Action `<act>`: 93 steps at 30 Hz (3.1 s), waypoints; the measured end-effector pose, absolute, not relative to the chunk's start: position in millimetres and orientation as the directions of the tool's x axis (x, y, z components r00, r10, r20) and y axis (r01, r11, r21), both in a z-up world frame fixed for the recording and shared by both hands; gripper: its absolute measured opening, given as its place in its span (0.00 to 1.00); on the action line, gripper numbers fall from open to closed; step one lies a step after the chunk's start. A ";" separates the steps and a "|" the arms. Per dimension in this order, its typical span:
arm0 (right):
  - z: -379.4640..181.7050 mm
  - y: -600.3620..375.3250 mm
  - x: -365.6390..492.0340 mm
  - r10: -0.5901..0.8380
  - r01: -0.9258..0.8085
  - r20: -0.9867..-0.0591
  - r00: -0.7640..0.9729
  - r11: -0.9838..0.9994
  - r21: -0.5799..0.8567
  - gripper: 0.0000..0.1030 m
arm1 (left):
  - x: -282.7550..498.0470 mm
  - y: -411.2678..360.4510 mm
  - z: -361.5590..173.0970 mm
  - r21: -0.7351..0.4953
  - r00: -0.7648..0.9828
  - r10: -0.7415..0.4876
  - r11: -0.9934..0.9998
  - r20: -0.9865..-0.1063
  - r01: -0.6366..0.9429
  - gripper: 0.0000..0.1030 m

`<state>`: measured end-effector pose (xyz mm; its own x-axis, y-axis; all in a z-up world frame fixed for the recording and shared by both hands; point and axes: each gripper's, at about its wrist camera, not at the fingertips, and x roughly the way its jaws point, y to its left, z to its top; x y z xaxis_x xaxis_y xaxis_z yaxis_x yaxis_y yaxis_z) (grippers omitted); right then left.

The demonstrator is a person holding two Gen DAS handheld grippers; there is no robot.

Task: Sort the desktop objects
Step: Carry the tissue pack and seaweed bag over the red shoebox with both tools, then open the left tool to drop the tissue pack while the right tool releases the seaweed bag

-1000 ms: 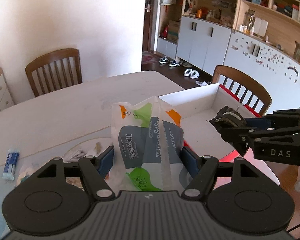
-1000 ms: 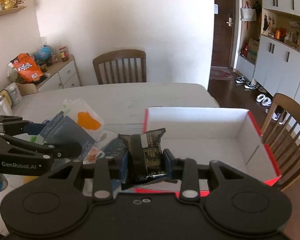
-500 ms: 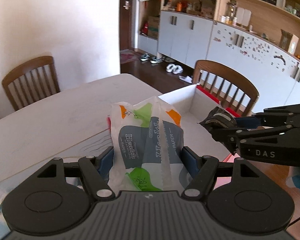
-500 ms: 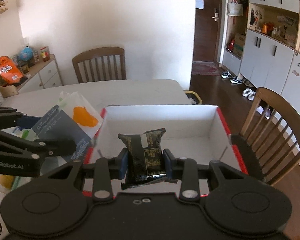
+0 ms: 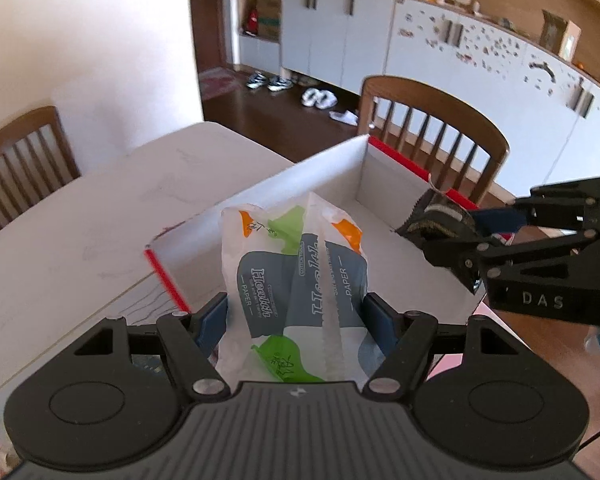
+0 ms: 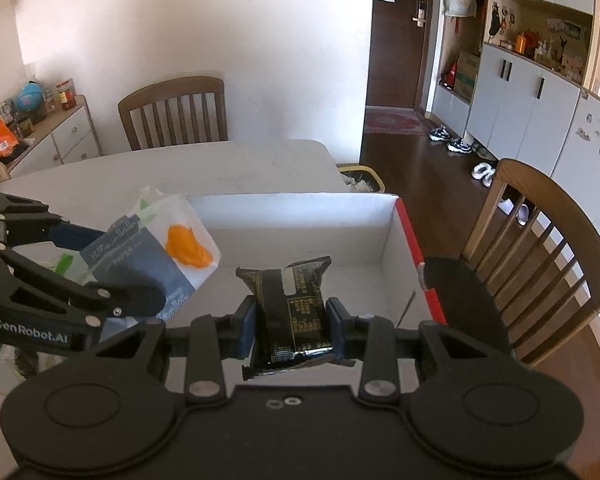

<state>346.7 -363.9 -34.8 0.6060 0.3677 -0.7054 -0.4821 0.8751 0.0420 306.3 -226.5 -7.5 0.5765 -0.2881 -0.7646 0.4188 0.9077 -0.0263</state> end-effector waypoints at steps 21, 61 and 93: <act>-92.2 -363.3 400.7 0.306 -0.557 -0.833 0.461 0.831 -0.003 0.34 | 376.3 -274.9 -75.9 0.028 0.379 -0.189 0.866 -0.906 0.500 0.70; -104.0 -358.1 415.9 0.259 -0.601 -0.889 0.377 0.799 -0.022 0.49 | 365.6 -246.4 -73.6 0.016 0.303 -0.170 0.850 -0.938 0.526 0.80; -15.8 -378.3 351.7 0.421 -0.608 -0.768 0.481 0.792 0.053 0.58 | 274.5 -213.4 13.7 -0.050 0.526 -0.292 0.904 -0.799 0.426 0.80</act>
<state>351.7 -378.3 -15.8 0.4814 0.4215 -0.7685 -0.6081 0.7921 0.0534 274.5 -213.4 13.7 0.5264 -0.2920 -0.7985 0.4256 0.9036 -0.0499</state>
